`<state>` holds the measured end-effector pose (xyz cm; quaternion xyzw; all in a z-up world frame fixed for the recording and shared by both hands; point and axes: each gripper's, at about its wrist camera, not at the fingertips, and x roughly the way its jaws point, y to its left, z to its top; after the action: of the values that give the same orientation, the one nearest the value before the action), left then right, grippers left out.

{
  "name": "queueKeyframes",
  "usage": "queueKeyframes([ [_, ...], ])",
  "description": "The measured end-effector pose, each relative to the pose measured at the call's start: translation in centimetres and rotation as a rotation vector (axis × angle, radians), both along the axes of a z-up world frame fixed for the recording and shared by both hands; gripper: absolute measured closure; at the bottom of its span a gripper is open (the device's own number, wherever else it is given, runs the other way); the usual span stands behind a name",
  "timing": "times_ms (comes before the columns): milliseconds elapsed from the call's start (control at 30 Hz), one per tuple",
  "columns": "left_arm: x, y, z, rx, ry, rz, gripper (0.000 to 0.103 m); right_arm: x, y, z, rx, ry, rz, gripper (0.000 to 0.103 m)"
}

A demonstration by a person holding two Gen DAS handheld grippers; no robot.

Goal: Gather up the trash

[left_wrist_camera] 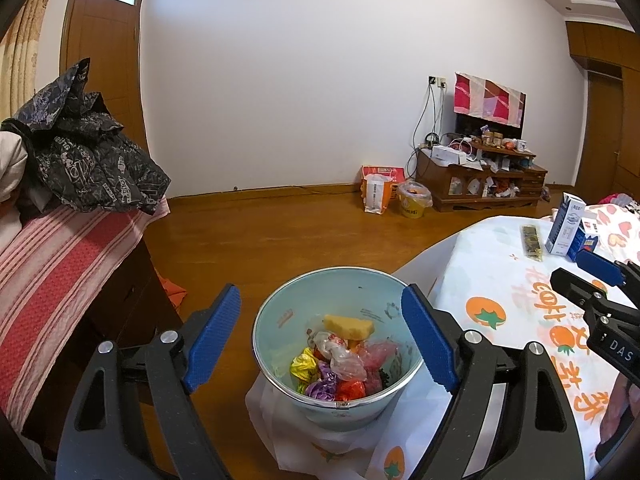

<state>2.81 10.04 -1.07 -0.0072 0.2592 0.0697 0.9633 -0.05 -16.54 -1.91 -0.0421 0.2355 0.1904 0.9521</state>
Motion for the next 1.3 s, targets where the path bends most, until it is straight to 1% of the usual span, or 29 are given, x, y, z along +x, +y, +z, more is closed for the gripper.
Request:
queueKeyframes([
  [333, 0.1, 0.1, -0.1, 0.001, 0.008, -0.004, 0.021, 0.0, 0.0, 0.0, 0.001, 0.000, -0.002, 0.047],
  [467, 0.2, -0.1, -0.1, 0.007, 0.007, -0.001, 0.015, -0.1, -0.1, 0.0, 0.002, 0.000, -0.005, 0.047],
  [567, 0.2, -0.1, -0.2, 0.011, 0.010, 0.003, 0.013, -0.1, -0.3, -0.1, 0.003, -0.003, -0.011, 0.046],
  [700, 0.3, -0.1, -0.3, 0.012, 0.016, 0.010, 0.012, -0.1, -0.6, -0.1, 0.004, -0.009, -0.021, 0.046],
  [967, 0.0, -0.5, -0.1, 0.028, -0.007, 0.003, 0.012, -0.1, -1.1, 0.3, 0.005, -0.026, -0.037, 0.046],
  [1300, 0.3, -0.4, -0.5, 0.020, 0.013, -0.011, 0.012, -0.2, -0.9, 0.2, 0.003, -0.029, -0.039, 0.045],
])
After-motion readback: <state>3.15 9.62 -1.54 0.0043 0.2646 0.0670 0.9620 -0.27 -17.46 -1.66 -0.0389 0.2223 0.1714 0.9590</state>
